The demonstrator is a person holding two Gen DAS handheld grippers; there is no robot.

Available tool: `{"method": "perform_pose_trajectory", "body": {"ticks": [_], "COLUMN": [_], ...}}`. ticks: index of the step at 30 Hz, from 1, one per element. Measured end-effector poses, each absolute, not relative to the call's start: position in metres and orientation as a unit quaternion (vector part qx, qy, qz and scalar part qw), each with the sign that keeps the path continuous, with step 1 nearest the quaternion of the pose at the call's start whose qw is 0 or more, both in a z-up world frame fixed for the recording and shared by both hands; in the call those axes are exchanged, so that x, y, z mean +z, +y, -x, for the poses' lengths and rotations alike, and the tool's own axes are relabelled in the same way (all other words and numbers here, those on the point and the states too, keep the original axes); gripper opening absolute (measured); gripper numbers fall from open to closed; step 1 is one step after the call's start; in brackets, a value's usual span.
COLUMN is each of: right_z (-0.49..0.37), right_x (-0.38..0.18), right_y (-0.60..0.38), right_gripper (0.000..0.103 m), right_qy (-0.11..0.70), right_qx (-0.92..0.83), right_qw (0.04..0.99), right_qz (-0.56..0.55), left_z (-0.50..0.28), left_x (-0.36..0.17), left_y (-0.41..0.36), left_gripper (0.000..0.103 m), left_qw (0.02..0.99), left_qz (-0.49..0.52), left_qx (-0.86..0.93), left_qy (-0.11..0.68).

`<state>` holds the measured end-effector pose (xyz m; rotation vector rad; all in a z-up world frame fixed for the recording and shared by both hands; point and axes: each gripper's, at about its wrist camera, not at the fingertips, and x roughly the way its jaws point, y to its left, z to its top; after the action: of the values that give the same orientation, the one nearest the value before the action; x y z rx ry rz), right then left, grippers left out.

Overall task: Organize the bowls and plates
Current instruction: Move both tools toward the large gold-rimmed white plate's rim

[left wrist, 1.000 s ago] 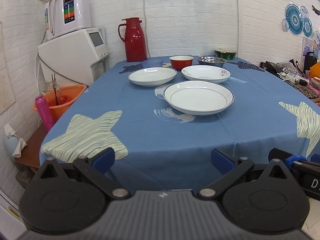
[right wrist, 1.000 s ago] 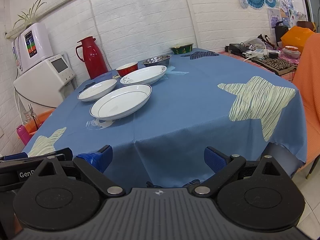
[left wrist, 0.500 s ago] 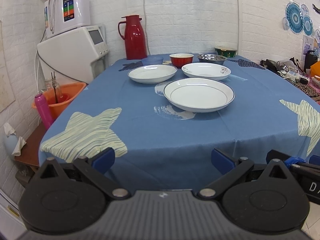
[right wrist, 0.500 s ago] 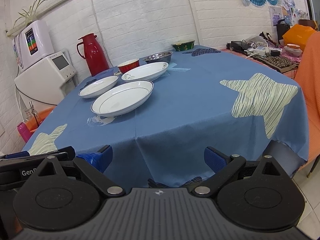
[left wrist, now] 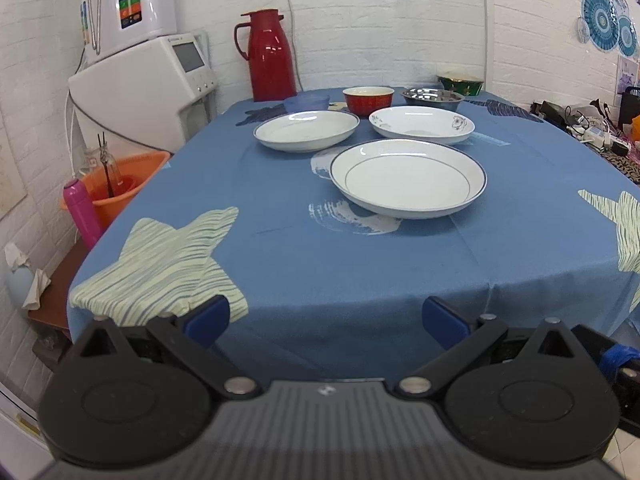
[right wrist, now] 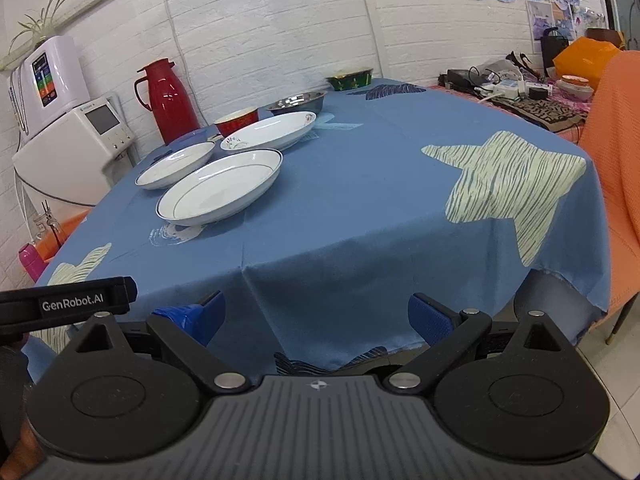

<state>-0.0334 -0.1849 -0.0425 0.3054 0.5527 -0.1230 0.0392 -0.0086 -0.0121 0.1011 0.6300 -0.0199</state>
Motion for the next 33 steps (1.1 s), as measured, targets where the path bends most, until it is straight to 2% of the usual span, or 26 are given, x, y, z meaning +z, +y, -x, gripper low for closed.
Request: {"method": "perform_pose_trajectory", "body": {"ticks": [13,33], "right_z": [-0.024,-0.146], "right_x": [-0.035,0.003], "right_y": [-0.194,-0.177], "right_gripper": [0.086,0.086], "right_qy": [0.316,0.323], "right_qx": [-0.065,-0.039], "right_qw": [0.934,0.939], "right_qz": [-0.155,-0.109], "left_z": [-0.095,-0.206], "left_x": [-0.005,0.028], "left_y": [-0.010,0.014], "left_gripper": [0.102,0.102], "left_qw": [0.936,0.932], "left_qz": [-0.045,-0.011], "left_qx": [-0.010,0.018], "left_qy": [0.348,0.361]}}
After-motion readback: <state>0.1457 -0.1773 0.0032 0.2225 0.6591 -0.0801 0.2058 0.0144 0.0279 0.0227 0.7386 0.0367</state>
